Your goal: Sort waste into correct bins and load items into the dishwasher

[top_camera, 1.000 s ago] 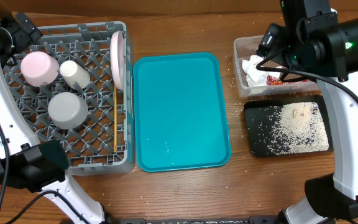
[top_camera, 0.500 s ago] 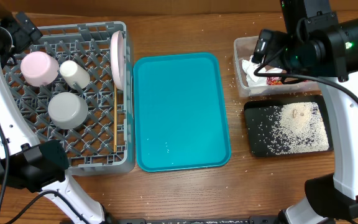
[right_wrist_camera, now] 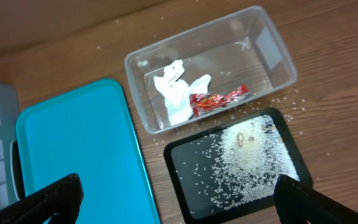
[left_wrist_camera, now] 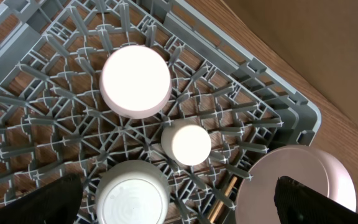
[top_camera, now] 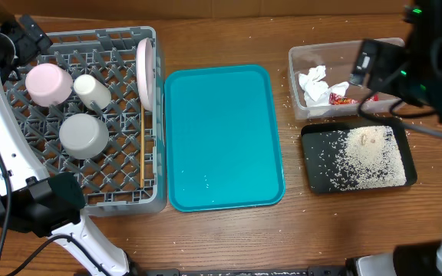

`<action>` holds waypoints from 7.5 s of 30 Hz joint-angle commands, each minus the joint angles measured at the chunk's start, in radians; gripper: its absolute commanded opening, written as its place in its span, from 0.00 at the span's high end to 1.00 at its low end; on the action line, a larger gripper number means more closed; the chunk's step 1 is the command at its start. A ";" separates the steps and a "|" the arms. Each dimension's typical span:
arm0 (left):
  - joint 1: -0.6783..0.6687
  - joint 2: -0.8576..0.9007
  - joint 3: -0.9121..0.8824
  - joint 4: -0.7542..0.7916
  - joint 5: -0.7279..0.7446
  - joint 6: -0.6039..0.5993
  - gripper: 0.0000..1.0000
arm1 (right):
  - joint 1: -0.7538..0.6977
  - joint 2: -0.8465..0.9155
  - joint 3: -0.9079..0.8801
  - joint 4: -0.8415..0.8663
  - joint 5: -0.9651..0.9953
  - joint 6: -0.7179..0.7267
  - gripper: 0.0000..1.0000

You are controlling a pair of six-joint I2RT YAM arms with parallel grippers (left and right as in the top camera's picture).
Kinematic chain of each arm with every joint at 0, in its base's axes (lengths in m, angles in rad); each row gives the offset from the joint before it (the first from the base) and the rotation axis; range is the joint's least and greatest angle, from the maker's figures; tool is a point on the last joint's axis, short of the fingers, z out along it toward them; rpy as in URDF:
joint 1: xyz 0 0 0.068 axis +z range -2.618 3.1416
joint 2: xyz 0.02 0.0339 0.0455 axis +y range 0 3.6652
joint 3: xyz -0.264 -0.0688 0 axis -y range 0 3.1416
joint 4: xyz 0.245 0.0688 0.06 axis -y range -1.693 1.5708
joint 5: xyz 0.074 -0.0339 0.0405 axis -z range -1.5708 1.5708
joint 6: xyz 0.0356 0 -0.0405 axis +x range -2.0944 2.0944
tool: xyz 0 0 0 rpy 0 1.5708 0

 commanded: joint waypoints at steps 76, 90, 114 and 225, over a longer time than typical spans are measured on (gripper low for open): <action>-0.009 0.000 -0.002 0.000 0.003 -0.009 0.00 | -0.112 -1.597 -2.288 1.614 -0.117 -0.183 0.00; -0.009 0.000 -0.002 0.000 0.003 -0.009 0.00 | -0.112 -1.597 -2.288 1.614 -0.117 -0.183 0.00; -0.266 -0.115 -0.214 0.156 -0.046 0.241 0.00 | -0.112 -1.597 -2.288 1.614 -0.117 -0.183 0.00; -0.400 -2.047 -2.475 1.352 -0.071 0.351 0.00 | -0.112 -1.597 -2.288 1.614 -0.117 -0.183 0.00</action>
